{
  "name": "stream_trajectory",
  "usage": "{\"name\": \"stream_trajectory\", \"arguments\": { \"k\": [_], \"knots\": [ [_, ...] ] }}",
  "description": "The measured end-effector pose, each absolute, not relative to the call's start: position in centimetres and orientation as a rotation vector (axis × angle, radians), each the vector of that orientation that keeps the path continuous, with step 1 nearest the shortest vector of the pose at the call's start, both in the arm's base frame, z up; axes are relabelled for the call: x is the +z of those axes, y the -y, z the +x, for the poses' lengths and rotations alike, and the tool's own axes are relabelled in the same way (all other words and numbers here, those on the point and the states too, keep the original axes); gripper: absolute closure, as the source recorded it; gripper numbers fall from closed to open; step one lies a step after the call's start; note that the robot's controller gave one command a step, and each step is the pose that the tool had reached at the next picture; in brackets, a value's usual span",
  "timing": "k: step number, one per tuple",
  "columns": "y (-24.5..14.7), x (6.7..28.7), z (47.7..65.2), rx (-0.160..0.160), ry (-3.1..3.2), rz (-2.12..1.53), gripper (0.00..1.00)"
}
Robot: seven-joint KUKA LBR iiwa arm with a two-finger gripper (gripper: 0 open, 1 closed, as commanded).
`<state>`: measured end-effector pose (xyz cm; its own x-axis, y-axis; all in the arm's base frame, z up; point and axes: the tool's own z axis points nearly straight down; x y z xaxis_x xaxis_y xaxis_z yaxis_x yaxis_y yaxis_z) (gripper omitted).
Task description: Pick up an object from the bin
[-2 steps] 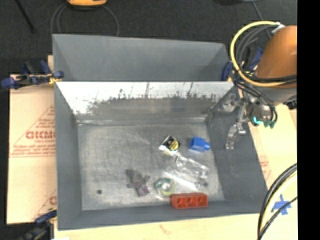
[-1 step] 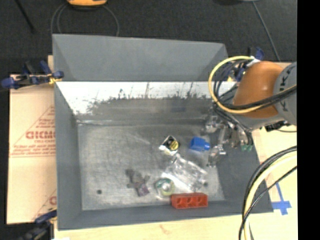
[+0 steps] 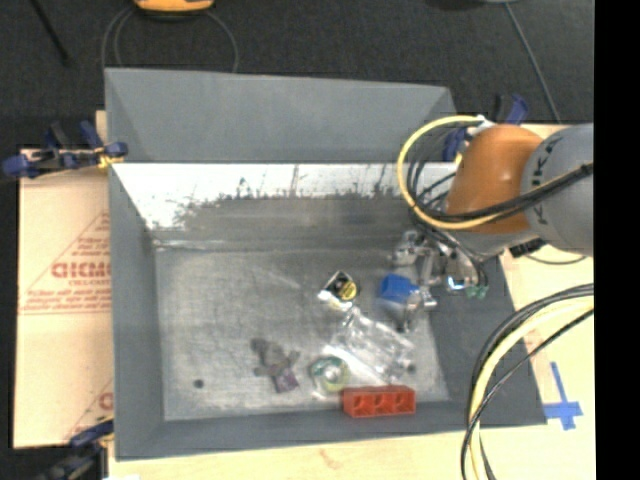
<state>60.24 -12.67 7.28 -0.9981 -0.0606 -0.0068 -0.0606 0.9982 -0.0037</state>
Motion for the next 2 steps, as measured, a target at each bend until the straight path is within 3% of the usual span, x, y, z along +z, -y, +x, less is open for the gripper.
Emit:
{"name": "stream_trajectory", "arguments": {
  "k": [1, 2],
  "knots": [
    [12.7, 7.7, 60.6, -0.009, -3.121, -0.097, 1.00],
    [14.0, 21.2, 60.3, -0.009, -3.117, -0.265, 1.00]
  ]
}}
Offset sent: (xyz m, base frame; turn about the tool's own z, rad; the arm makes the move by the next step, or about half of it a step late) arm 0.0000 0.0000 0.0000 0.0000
